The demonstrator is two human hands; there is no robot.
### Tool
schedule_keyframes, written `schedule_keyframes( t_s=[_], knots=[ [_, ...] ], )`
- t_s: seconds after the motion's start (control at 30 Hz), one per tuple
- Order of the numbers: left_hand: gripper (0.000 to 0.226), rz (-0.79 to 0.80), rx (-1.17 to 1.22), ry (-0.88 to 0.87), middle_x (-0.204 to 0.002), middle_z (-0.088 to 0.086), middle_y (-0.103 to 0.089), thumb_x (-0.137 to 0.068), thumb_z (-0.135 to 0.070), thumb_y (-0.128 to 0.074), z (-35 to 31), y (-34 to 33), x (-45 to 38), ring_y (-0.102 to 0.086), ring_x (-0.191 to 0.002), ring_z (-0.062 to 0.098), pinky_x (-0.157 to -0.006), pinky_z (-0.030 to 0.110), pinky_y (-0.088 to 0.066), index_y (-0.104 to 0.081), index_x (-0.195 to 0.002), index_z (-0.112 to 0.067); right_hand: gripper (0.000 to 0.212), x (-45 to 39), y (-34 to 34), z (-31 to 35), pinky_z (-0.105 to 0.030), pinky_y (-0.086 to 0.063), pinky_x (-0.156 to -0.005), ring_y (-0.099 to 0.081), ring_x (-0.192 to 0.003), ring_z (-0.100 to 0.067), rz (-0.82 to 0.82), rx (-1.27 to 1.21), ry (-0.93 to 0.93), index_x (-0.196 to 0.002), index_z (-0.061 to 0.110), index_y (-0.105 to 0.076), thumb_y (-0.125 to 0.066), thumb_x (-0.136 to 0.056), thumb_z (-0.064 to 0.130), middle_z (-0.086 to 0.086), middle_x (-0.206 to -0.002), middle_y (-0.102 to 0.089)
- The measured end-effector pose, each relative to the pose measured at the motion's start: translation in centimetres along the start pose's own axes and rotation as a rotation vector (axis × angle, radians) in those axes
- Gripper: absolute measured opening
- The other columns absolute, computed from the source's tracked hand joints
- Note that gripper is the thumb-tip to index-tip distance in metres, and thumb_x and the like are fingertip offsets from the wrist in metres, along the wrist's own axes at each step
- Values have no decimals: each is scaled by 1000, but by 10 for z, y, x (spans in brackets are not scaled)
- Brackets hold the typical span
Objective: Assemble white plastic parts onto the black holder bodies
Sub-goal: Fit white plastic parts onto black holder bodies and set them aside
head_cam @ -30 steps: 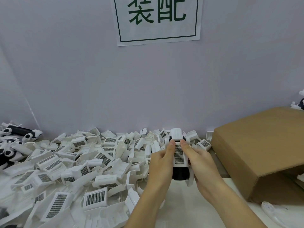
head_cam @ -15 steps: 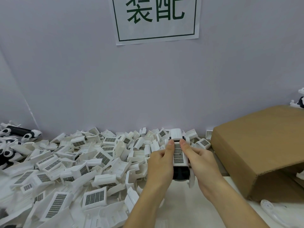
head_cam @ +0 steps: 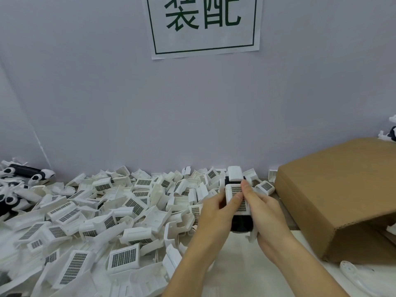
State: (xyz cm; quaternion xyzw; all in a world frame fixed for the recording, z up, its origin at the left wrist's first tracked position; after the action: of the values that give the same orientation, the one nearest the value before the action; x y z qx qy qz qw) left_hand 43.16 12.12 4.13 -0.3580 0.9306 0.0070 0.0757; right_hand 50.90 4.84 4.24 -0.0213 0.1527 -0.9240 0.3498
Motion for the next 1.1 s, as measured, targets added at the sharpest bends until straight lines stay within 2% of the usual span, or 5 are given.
schedule_keyframes(
  t_s=[0.27,0.43,0.5,0.8,1.1],
  knots=[
    [20,-73,-9,-19,-93,3,-79,-102,-25,-58,2,5,0,-75,-93,21,-90,47,-59,-77,-97,-21,21,-1,2,0,-24,-59,-62,-76,-91,-18,81,43,27,-100,15,-78,-58,-100,20,-8,-98,-78],
    [23,-124,-127,-76,-88,1,-77,-104,-27,-53,0,6,1,-72,-82,11,-66,20,-57,-72,-92,-24,19,1,-1,0,-15,-55,-69,-74,-88,-6,13,243,187,-99,21,-76,-58,-101,20,8,-90,-78],
    [23,-131,-133,-82,-86,0,-77,-104,-26,-53,-1,7,1,-72,-81,11,-68,23,-58,-71,-91,-25,19,2,-3,0,-13,-54,-69,-73,-87,-3,15,273,214,-98,24,-76,-57,-101,21,11,-89,-78],
    [25,16,-3,-31,-108,1,-77,-101,-8,-56,2,4,1,-72,-103,14,-86,31,-59,-71,-114,-23,31,-5,7,-4,-44,-60,-81,-75,-91,-22,-48,120,37,-95,19,-79,-51,-104,29,-5,-93,-78],
    [25,-72,97,-32,-93,-3,-80,-98,-3,-61,2,7,0,-76,-88,14,-72,24,-60,-71,-116,-17,25,-4,9,4,-55,-56,-93,-74,-96,-16,-2,145,92,-99,28,-74,-54,-102,13,4,-97,-79]
  ],
)
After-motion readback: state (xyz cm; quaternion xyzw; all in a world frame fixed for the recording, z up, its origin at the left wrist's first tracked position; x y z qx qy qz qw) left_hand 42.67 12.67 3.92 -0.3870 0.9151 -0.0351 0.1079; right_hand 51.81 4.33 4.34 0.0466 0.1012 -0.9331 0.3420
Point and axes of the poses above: each hand's wrist, its own x-axis away from the middle knuckle, its own y-axis out of the back of the hand, z = x × y, the point moved 3 cm from there along -x, towards the middle knuckle
